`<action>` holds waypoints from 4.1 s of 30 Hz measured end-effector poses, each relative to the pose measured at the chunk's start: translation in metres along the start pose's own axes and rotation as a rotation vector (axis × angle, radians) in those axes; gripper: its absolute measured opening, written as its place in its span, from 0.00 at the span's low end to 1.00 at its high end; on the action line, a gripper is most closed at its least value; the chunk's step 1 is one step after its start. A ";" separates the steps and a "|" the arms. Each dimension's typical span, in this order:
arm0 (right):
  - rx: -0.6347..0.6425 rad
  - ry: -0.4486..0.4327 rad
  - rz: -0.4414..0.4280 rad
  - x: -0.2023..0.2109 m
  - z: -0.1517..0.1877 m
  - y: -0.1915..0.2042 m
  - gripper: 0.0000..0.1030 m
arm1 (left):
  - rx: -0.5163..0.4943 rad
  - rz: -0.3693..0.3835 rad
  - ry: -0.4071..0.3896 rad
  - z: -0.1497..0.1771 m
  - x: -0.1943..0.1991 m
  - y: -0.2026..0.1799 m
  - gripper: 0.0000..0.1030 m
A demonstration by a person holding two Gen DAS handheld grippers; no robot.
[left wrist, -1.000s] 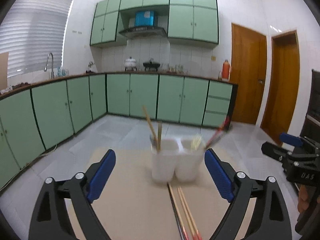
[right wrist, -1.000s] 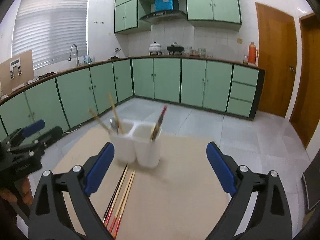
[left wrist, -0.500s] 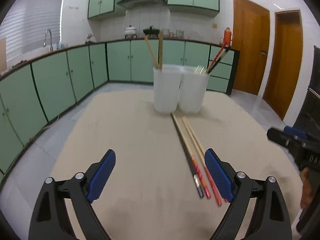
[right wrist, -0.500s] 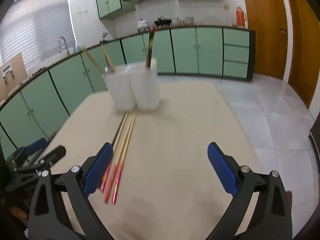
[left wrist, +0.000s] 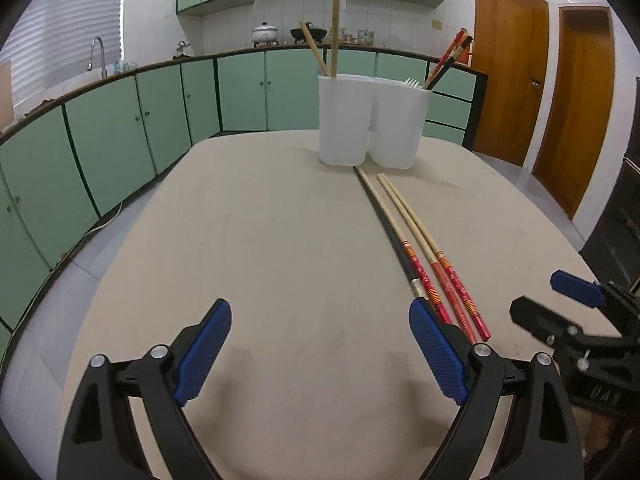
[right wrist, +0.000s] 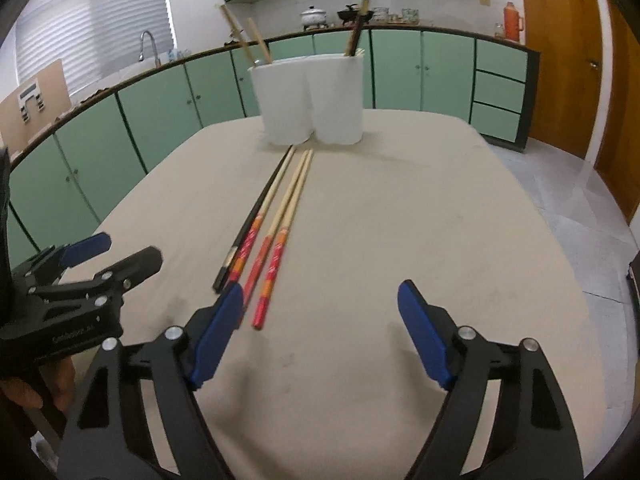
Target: Organize utensils
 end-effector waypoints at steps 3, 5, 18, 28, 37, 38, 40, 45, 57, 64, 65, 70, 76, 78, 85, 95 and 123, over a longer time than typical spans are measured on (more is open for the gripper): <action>0.023 0.011 0.006 -0.004 0.003 0.007 0.66 | 0.010 -0.005 0.009 0.001 -0.002 0.006 0.86; 0.030 0.024 0.012 -0.008 0.006 0.009 0.61 | 0.016 -0.004 0.014 0.002 -0.003 0.008 0.86; 0.050 0.072 0.024 -0.021 0.013 0.017 0.37 | 0.024 0.011 0.020 0.003 -0.006 0.011 0.86; 0.074 0.074 0.040 -0.025 0.014 0.021 0.23 | 0.029 0.012 0.025 0.005 -0.006 0.014 0.86; 0.055 0.075 0.015 -0.024 0.013 0.019 0.06 | 0.013 0.011 0.031 0.006 -0.009 0.007 0.86; 0.054 0.074 0.015 -0.024 0.013 0.018 0.05 | 0.009 0.012 0.033 0.006 -0.009 0.006 0.86; 0.052 0.070 0.022 -0.021 0.012 0.013 0.05 | 0.001 0.018 0.040 0.008 -0.009 0.002 0.86; 0.022 0.053 0.036 -0.012 0.009 -0.004 0.05 | -0.001 0.042 0.072 0.011 -0.013 -0.013 0.85; 0.015 0.020 0.037 -0.003 0.005 -0.015 0.05 | -0.007 0.070 0.121 0.016 -0.022 -0.038 0.79; 0.019 0.012 0.031 -0.002 0.004 -0.012 0.05 | -0.013 0.052 0.133 0.016 -0.025 -0.040 0.79; 0.019 0.012 0.030 -0.002 0.004 -0.012 0.05 | -0.013 0.048 0.134 0.016 -0.025 -0.041 0.78; 0.014 0.005 0.027 0.000 0.003 -0.012 0.05 | -0.010 0.043 0.135 0.015 -0.027 -0.043 0.68; -0.001 0.002 0.023 0.001 0.004 -0.015 0.05 | -0.005 0.083 0.118 0.013 -0.022 -0.051 0.37; -0.004 0.000 0.023 0.002 0.003 -0.016 0.05 | -0.004 0.110 0.116 0.013 -0.021 -0.056 0.21; -0.009 -0.010 0.026 0.005 0.001 -0.019 0.05 | -0.008 0.158 0.112 0.013 -0.016 -0.066 0.04; 0.005 -0.014 0.032 0.008 0.000 -0.017 0.05 | 0.018 0.164 0.096 0.006 -0.011 -0.058 0.00; -0.015 -0.006 0.025 0.004 0.003 -0.019 0.05 | -0.022 0.116 0.112 0.018 -0.020 -0.063 0.07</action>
Point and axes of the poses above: each gripper's, at about its wrist camera, not at the fingertips, and x roughly against the way its jaws point, y to its left, z to its underside, the point moved 10 cm from there along -x, roughly the way its jaws point, and after that the axes turned 11 degrees about -z, right-handed, at the moved point
